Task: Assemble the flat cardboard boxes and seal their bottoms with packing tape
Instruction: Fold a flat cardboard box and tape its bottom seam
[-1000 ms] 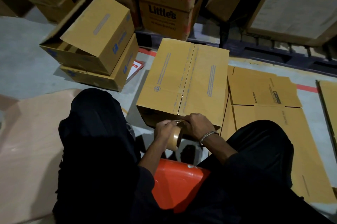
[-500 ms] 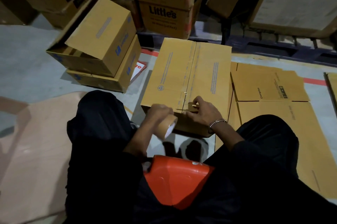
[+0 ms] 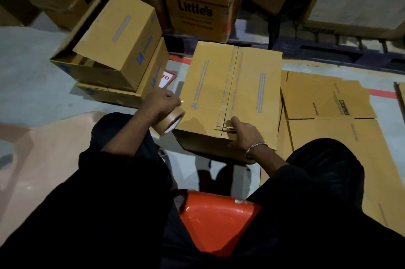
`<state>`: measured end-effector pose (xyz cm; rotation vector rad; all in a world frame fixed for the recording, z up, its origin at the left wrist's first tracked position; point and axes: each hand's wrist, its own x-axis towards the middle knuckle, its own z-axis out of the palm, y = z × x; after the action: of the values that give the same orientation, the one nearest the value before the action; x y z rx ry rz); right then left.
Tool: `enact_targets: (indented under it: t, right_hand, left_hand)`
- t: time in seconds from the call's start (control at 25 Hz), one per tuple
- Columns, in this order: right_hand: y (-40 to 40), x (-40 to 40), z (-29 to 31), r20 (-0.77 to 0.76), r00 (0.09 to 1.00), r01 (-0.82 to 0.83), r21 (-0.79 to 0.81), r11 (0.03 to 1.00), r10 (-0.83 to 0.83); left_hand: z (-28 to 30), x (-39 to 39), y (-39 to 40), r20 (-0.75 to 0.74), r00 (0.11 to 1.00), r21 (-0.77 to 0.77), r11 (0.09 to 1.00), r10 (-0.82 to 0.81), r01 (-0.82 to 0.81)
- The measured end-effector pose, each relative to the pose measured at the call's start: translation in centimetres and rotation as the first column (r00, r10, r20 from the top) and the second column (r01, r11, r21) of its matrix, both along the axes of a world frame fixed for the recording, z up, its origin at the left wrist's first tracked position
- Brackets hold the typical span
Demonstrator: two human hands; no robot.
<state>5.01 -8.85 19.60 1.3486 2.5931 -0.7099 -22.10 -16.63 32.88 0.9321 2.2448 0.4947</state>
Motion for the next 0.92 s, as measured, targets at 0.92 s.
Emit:
enact_targets:
  t: [0.92]
  right_hand:
    - [5.2, 7.5, -0.7, 0.076, 0.468, 0.854, -0.298, 0.427, -0.881]
  left_hand:
    - [-9.0, 0.2, 1.1, 0.144, 0.793, 0.239, 0.757, 0.592, -0.609]
